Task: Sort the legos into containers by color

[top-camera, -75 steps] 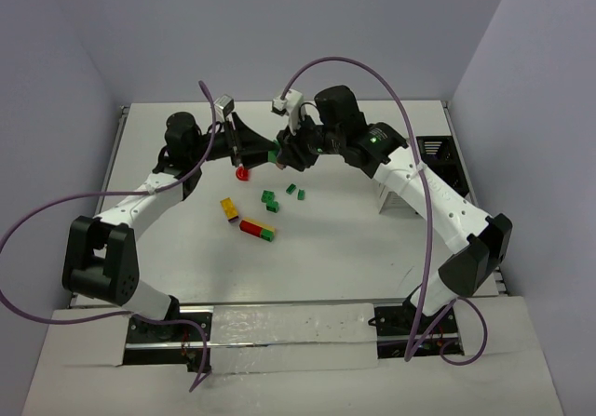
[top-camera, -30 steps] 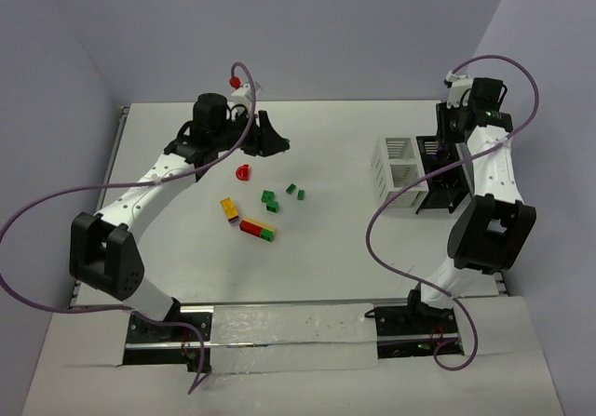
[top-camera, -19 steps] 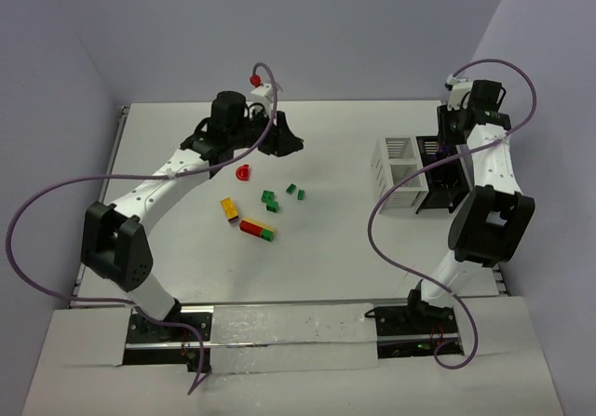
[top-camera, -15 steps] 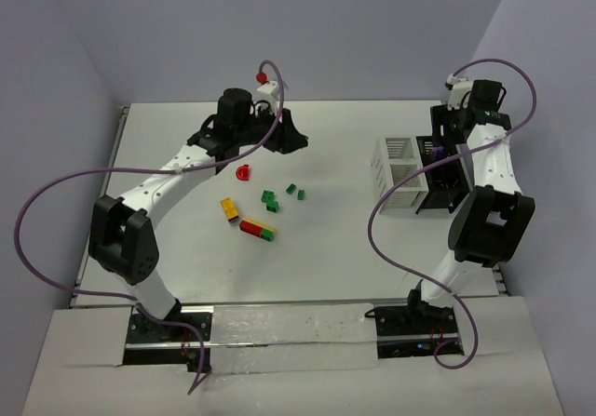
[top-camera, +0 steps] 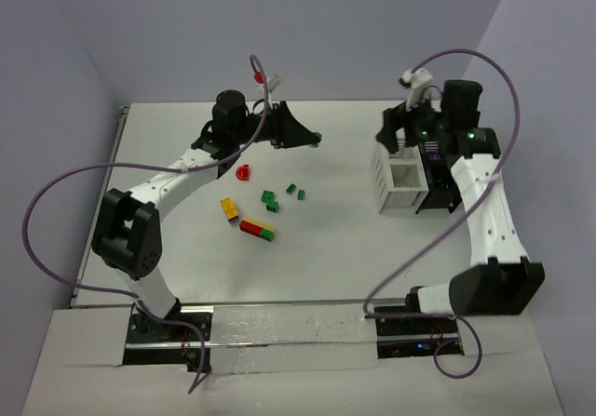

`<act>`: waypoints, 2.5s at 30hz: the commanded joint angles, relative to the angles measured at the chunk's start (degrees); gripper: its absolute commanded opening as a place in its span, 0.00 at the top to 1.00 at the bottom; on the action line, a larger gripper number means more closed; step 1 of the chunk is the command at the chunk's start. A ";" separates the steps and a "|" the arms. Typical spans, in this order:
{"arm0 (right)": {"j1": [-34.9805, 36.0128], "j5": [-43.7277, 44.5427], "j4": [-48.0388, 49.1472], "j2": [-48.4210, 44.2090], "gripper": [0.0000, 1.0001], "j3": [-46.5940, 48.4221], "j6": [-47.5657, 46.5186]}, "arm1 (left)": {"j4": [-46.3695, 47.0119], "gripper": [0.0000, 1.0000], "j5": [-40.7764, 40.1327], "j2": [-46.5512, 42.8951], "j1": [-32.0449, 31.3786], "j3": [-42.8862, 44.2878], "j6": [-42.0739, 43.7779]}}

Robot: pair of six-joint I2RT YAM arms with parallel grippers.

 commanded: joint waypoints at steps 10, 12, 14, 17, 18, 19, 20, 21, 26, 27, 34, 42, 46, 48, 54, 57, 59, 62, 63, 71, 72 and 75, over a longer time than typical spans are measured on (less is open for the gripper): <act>26.61 -1.16 1.04 -3.15 0.11 2.09 1.94 | 30.05 1.00 13.18 -3.16 0.56 -9.88 -34.07; 28.62 -0.30 0.05 -2.06 0.10 2.90 0.96 | 29.60 1.00 13.02 -3.39 0.59 -9.91 -34.38; 29.46 0.39 0.11 -2.05 0.10 2.85 1.01 | 28.65 1.00 12.93 -3.59 0.65 -9.79 -33.97; 31.84 2.35 0.90 -1.65 0.10 3.34 1.32 | 28.65 1.00 12.58 -3.68 0.61 -10.59 -34.23; 32.17 2.85 1.09 -1.33 0.10 3.71 1.52 | 28.72 1.00 12.49 -3.68 0.65 -10.83 -34.27; 32.37 3.13 1.34 -1.08 0.10 3.95 1.72 | 28.73 1.00 12.43 -3.68 0.65 -10.99 -34.23; 32.64 3.62 1.61 -0.81 0.11 4.33 1.99 | 28.46 1.00 12.27 -3.68 0.65 -11.15 -33.96; 32.84 3.75 2.01 -0.54 0.12 4.69 2.39 | 28.39 1.00 12.23 -3.68 0.59 -11.26 -33.88; 33.59 6.29 4.01 1.20 0.34 6.23 3.91 | 27.77 1.00 11.96 -3.95 0.65 -11.73 -33.22; 33.69 6.75 4.24 1.41 0.39 6.34 3.98 | 27.83 1.00 11.93 -4.04 0.65 -11.88 -33.27; 34.21 9.33 3.89 2.31 0.89 6.77 3.20 | 28.27 0.94 11.97 -4.48 0.83 -12.15 -33.59; 31.24 11.51 4.19 -0.26 1.00 3.09 2.64 | 19.73 0.01 9.60 -7.81 7.29 -12.34 -26.65; 22.54 10.20 4.50 -0.19 1.00 1.18 2.77 | 5.40 0.01 3.98 -12.59 15.85 -9.85 -11.62; 14.74 10.80 4.60 1.98 1.00 1.55 2.43 | -14.22 0.01 -5.02 -14.58 17.58 -2.60 6.90; 4.50 12.09 5.55 10.55 1.00 4.81 5.88 | -27.51 0.01 -23.93 -21.16 16.91 -6.55 28.37; 2.04 14.32 5.58 13.90 1.00 6.91 6.99 | -26.56 0.01 -27.70 -23.47 16.91 -11.92 31.20; 1.95 15.54 6.07 15.46 1.00 7.56 7.23 | -26.88 0.01 -29.17 -24.05 16.91 -12.90 32.44; 1.87 17.20 6.17 17.02 1.00 8.04 7.43 | -27.23 0.01 -31.54 -24.69 16.91 -14.71 34.14; 1.87 17.92 6.11 17.81 1.00 8.17 7.50 | -27.58 0.01 -32.33 -24.82 16.91 -15.24 35.39; 1.78 20.18 5.99 19.47 1.00 5.38 7.69 | -35.03 0.01 -29.62 -22.67 16.91 -15.50 54.65; 1.78 20.29 6.25 19.34 0.99 4.78 7.54 | -35.66 0.01 -27.95 -22.67 16.91 -15.71 56.57; 1.83 20.14 6.84 19.11 0.92 2.87 7.08 | -39.05 0.01 -21.44 -21.99 16.91 -16.33 68.58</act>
